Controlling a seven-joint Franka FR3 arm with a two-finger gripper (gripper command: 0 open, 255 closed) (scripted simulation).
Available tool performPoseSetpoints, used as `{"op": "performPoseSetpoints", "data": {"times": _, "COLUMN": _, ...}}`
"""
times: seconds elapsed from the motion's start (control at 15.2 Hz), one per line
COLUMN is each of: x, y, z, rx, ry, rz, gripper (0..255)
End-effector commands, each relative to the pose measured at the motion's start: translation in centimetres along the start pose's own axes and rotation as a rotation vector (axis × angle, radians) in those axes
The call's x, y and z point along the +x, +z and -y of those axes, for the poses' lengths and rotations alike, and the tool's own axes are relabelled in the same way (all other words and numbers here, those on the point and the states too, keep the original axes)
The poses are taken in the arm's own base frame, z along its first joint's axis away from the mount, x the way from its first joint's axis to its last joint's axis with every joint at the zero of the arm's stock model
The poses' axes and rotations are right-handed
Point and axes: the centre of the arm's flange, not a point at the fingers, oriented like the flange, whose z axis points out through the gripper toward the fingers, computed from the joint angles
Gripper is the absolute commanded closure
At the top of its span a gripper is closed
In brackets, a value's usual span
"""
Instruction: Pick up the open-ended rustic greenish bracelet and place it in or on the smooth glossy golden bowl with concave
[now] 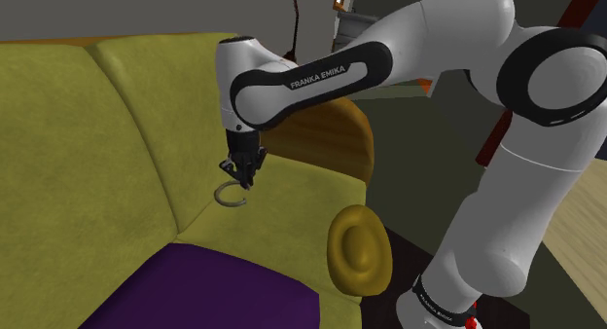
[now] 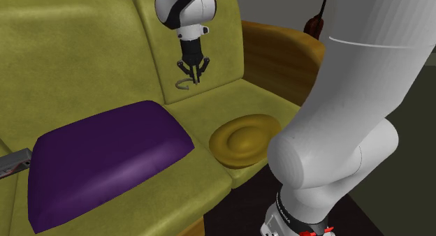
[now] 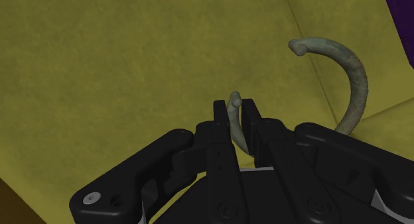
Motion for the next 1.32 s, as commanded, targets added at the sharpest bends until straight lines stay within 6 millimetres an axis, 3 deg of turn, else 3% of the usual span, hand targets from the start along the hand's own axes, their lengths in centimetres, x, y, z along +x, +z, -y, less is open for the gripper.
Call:
{"op": "performPoseSetpoints", "data": {"times": 0.0, "x": -0.1, "y": -1.1, "z": 0.0, "rx": 0.000, "ry": 0.000, "rz": 0.000, "gripper": 255}}
{"op": "performPoseSetpoints", "data": {"times": 0.33, "x": -0.2, "y": -3.3, "z": -0.2, "rx": 0.000, "ry": 0.000, "rz": 0.000, "gripper": 255}}
{"op": "performPoseSetpoints", "data": {"times": 1.25, "x": -16.3, "y": -2.8, "z": -9.2, "rx": 0.000, "ry": 0.000, "rz": 0.000, "gripper": 255}}
